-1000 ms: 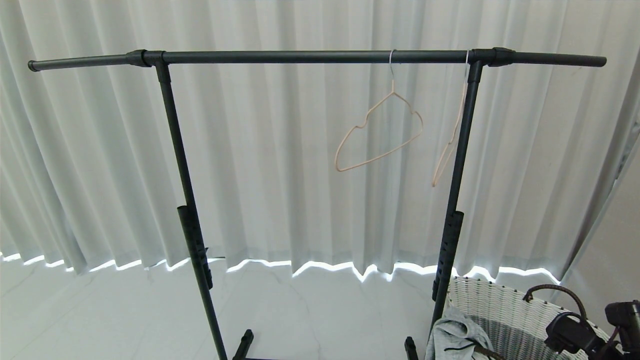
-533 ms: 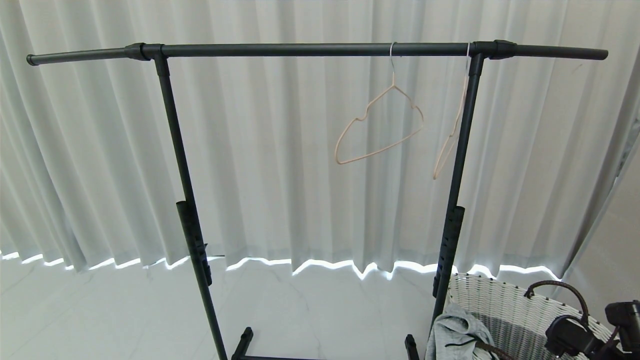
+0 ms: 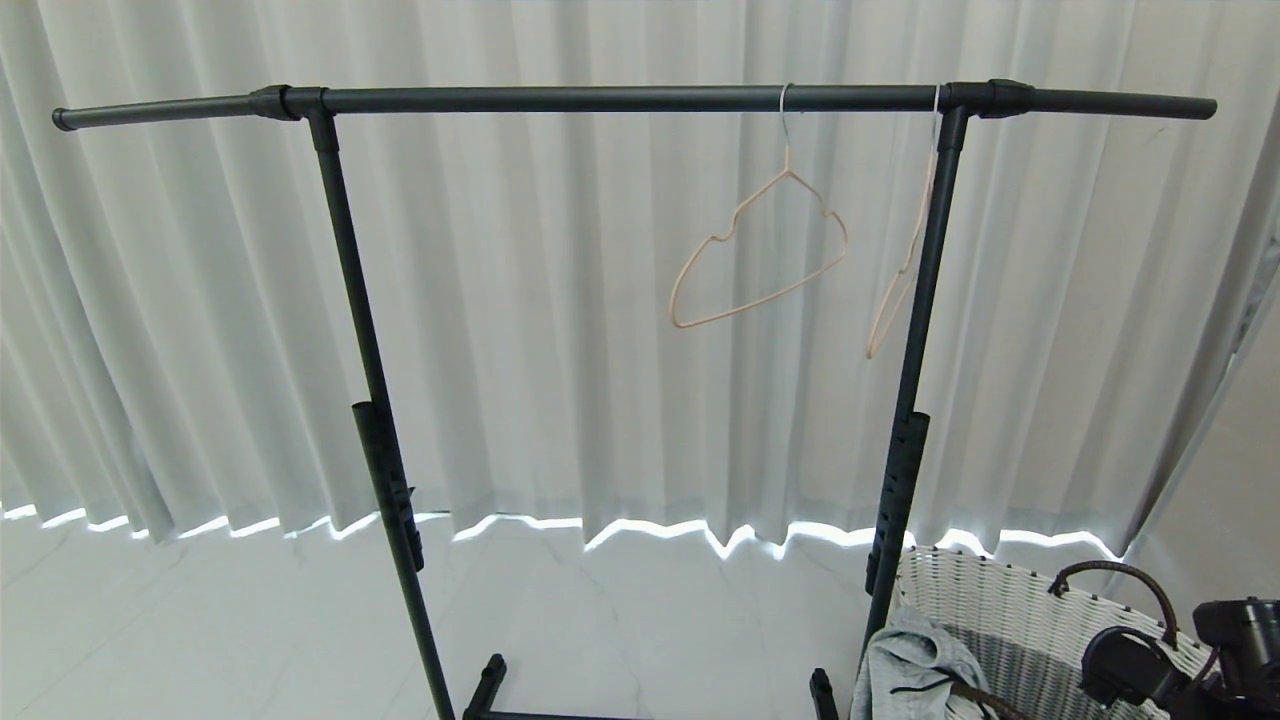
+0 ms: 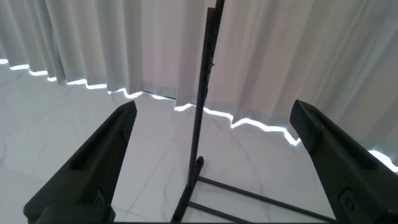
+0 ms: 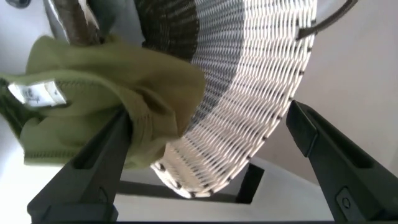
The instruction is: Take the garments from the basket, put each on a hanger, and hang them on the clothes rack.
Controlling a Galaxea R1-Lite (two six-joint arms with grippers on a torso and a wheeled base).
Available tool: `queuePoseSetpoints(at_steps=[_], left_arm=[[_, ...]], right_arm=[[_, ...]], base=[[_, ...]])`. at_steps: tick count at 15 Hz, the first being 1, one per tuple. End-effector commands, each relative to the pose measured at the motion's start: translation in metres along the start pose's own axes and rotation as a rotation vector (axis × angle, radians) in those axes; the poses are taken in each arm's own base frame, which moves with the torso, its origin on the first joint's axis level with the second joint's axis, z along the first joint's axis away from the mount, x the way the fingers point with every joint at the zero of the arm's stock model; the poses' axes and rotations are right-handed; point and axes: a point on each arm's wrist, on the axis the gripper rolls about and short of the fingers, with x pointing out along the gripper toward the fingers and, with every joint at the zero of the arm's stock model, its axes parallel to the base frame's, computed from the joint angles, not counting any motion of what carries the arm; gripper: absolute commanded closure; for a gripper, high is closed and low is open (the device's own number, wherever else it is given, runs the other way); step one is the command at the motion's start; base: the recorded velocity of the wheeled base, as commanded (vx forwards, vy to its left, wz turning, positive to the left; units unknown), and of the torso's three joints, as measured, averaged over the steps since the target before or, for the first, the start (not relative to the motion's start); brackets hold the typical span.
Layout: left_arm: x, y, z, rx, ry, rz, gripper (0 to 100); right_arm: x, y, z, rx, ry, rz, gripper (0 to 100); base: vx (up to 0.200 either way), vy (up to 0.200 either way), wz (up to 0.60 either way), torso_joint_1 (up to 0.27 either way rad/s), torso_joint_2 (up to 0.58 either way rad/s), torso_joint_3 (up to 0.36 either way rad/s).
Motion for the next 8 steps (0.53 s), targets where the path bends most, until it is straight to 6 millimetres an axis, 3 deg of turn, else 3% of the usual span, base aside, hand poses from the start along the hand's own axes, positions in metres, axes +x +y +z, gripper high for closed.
queuePoseSetpoints(at_steps=[1, 7, 8], left_arm=[[0.0000, 0.0000, 0.0000, -0.001, 0.000, 0.001, 0], [0.0000, 0.0000, 0.0000, -0.001, 0.000, 0.001, 0], [0.0000, 0.0000, 0.0000, -0.001, 0.000, 0.001, 0]], right_arm=[[0.0051, 0.0036, -0.0004, -0.017, 0.018, 0.021, 0], [0.0047, 0.0041, 0.0006, -0.015, 0.013, 0.020, 0], [0.0047, 0.0041, 0.0006, -0.015, 0.013, 0.020, 100]], base=[[0.000, 0.000, 0.00, 0.000, 0.00, 0.000], [0.000, 0.000, 0.00, 0.000, 0.00, 0.000], [0.000, 0.000, 0.00, 0.000, 0.00, 0.000]])
